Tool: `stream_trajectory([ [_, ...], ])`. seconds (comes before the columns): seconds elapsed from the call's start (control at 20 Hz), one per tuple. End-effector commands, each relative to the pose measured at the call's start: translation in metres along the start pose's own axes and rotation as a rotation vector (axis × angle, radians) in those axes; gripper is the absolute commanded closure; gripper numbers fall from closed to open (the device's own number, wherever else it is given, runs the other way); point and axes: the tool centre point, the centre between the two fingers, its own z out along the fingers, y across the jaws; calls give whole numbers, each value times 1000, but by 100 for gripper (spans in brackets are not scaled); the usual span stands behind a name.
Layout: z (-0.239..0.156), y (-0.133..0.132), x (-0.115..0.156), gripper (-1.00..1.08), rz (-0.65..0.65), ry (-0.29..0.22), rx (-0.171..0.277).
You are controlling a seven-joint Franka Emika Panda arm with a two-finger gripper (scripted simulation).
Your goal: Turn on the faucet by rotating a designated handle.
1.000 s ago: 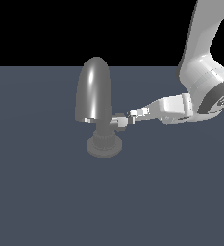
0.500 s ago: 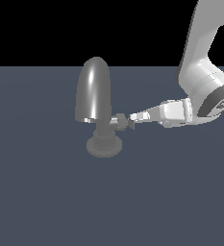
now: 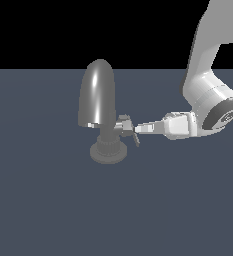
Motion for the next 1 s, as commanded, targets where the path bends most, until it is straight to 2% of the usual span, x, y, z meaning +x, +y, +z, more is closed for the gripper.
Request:
stream_trajectory([
  [0.0,0,-8,9,108,9,0,6],
  [0.95,0,-55,63,108,67,-10,14],
])
